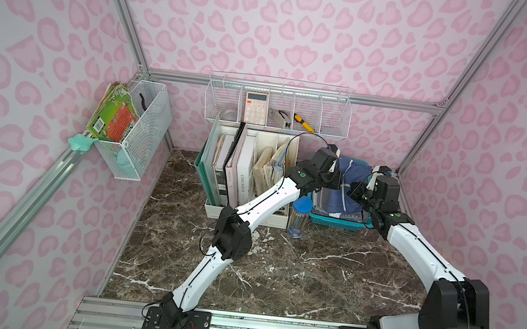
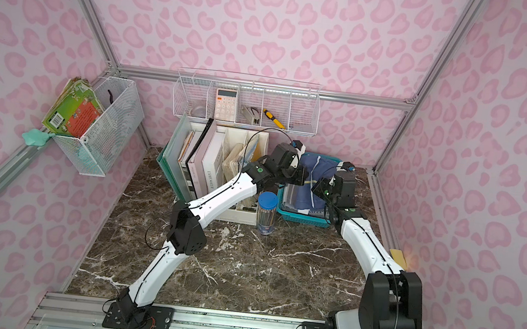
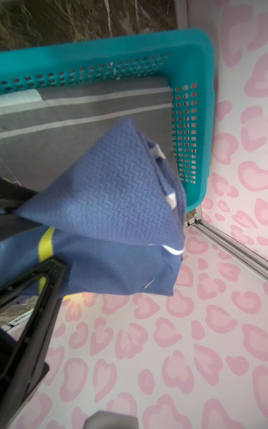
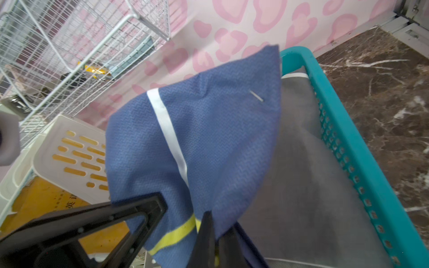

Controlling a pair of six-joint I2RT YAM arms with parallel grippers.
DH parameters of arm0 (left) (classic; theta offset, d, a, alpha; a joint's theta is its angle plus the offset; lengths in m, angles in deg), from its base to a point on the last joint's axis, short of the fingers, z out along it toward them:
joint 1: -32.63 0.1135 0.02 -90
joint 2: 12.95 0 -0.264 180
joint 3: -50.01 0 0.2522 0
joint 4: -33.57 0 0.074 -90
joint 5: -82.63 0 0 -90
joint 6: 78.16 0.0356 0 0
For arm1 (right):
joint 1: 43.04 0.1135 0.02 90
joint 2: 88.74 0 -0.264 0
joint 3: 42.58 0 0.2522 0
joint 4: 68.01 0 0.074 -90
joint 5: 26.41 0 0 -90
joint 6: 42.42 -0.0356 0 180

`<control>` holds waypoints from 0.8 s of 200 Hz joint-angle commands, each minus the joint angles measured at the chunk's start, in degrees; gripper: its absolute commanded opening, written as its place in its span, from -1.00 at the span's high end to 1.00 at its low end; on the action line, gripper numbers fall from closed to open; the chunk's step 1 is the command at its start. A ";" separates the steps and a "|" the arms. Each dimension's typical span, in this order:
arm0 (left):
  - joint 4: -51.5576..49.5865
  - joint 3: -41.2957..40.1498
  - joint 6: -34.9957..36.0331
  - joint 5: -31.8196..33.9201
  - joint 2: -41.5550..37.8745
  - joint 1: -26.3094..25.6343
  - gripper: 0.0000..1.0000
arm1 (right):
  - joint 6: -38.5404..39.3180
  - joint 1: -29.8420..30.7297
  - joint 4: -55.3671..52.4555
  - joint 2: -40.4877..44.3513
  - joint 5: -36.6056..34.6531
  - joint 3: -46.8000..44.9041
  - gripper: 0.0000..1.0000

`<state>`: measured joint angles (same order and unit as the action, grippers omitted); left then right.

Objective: Put the folded pillowcase in the basket
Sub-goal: Place the pillowcase in the basket.

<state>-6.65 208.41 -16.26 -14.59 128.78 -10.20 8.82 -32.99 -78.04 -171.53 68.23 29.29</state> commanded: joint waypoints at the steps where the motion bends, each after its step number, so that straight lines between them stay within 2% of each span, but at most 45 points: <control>1: 4.96 0.72 0.92 -1.87 1.71 1.05 1.00 | 0.14 -0.20 3.81 -2.36 1.86 0.65 1.00; 48: 6.92 0.78 2.60 -0.77 3.54 2.46 1.00 | 0.05 -1.32 5.15 -6.98 1.62 0.23 1.00; 79: 7.97 0.95 3.05 -1.56 4.68 2.92 0.62 | 0.32 -1.76 4.89 -9.65 1.49 0.80 1.00; 100: 8.28 1.08 3.05 -1.39 4.46 3.17 0.19 | 0.36 -1.78 2.93 -10.81 0.99 1.81 0.42; 123: 8.45 1.24 3.18 -1.87 3.61 3.19 -0.14 | 1.03 -1.80 0.60 -10.66 0.18 3.40 -0.10; 137: 8.16 1.25 3.18 -1.98 2.50 3.19 -0.23 | 1.34 -1.78 -0.69 -9.43 -0.89 3.98 -0.28; 160: 7.08 1.08 3.52 -2.42 0.24 3.10 -0.26 | 1.47 -1.65 -1.51 -5.68 -2.17 3.48 -0.48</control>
<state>-0.31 209.02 -13.70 -15.95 132.00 -7.10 9.52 -34.79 -78.32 -180.09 68.32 32.67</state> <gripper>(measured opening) 0.622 0.709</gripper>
